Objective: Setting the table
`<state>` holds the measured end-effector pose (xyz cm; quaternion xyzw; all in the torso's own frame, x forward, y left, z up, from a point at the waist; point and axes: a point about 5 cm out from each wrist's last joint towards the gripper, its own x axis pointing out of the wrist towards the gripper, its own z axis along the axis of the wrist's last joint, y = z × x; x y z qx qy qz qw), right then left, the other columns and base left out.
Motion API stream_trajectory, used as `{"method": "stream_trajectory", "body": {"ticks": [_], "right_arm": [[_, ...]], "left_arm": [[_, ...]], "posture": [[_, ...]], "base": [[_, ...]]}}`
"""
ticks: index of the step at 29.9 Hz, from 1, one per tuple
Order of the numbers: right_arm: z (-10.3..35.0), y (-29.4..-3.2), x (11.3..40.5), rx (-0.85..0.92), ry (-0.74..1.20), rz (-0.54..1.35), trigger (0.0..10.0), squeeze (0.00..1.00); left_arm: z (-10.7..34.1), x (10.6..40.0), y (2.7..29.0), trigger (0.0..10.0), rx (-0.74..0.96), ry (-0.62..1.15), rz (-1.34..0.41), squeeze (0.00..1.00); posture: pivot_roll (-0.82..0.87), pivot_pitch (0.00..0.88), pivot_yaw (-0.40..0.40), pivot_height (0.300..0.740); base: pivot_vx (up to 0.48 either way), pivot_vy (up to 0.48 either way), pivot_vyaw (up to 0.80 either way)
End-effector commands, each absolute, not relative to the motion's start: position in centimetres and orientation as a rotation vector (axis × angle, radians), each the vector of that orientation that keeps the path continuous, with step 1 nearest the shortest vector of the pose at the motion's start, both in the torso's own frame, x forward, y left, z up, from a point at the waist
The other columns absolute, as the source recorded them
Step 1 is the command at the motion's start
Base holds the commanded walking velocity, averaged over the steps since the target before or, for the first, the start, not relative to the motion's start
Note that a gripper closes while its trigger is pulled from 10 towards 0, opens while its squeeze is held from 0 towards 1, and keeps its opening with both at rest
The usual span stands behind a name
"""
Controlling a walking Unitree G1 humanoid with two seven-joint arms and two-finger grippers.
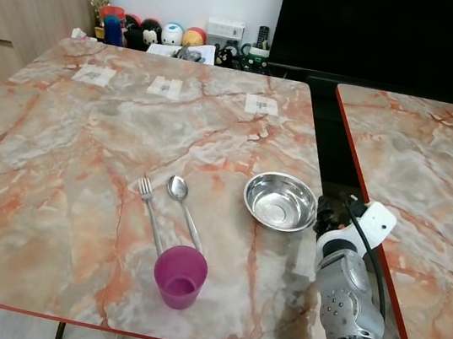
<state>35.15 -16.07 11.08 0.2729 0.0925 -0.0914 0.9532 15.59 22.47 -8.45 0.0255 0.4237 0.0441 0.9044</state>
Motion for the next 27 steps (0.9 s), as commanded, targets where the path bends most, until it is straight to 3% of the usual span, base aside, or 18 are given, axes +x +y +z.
{"method": "stream_trajectory", "body": {"ticks": [1, 27], "right_arm": [[10.6, -16.1, 35.2, 0.58, 0.218, -0.182, 10.0, 0.0], [9.8, -15.1, 36.4, 0.696, 0.279, -0.088, 10.0, 0.0]], "left_arm": [[-8.8, 14.8, 22.6, 10.0, 0.05, 0.91, 0.093, 0.0], [-8.9, 14.4, 22.6, 10.0, 0.062, 0.925, 0.079, 0.0]], "posture": [[0.04, 0.103, -0.022, 0.74], [0.05, 0.101, -0.017, 0.74]], "base": [[0.0, 0.0, 0.0], [0.0, 0.0, 0.0]]}}
